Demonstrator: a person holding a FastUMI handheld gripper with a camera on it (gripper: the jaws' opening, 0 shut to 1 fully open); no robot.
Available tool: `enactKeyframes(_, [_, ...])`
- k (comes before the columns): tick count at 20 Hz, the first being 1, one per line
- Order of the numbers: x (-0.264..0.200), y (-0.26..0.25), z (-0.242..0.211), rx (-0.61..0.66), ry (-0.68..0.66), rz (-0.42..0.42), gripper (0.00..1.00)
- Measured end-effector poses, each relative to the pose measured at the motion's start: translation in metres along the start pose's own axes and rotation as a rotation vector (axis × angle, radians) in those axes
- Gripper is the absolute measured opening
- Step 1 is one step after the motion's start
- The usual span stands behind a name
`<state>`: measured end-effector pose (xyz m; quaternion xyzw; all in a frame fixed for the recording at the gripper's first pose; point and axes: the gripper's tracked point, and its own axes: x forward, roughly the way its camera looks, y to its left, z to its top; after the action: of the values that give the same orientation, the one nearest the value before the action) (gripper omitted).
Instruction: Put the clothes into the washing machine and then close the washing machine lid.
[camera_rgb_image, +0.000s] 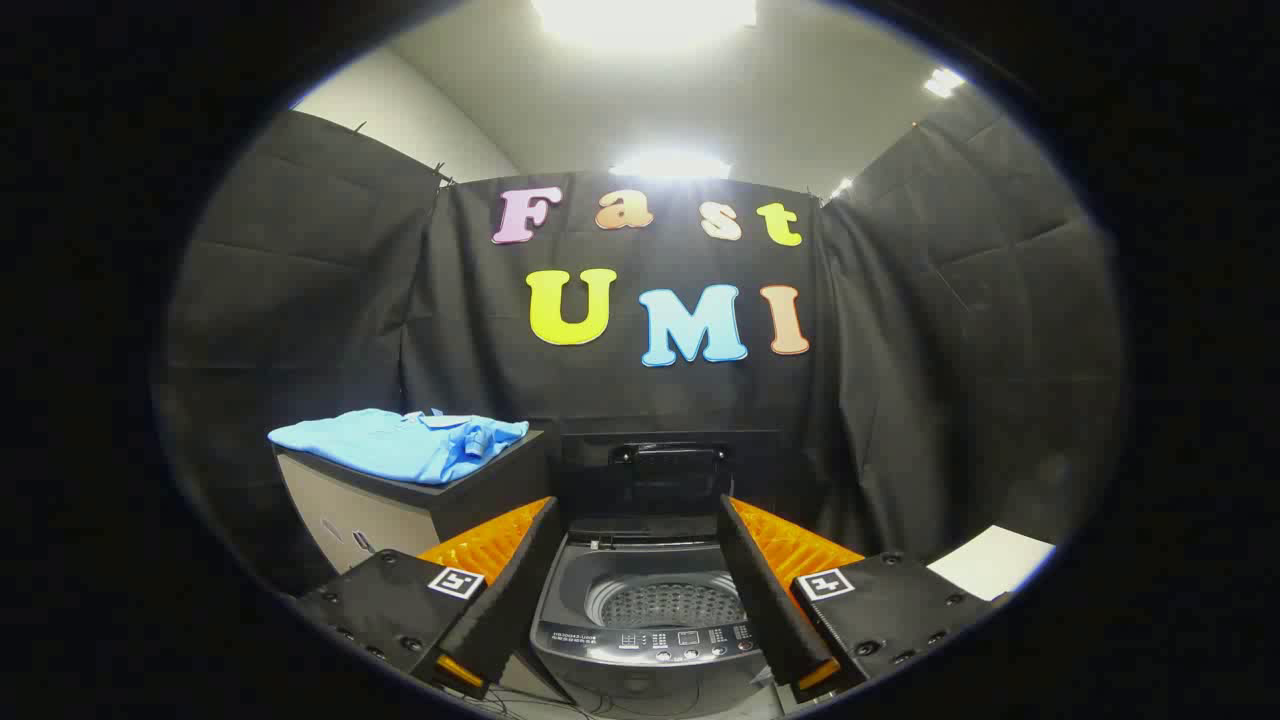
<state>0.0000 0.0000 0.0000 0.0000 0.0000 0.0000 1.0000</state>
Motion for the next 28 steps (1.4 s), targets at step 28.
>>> enactKeyframes(28, [0.025,0.026,0.029,-0.009,-0.022,0.056,0.98])
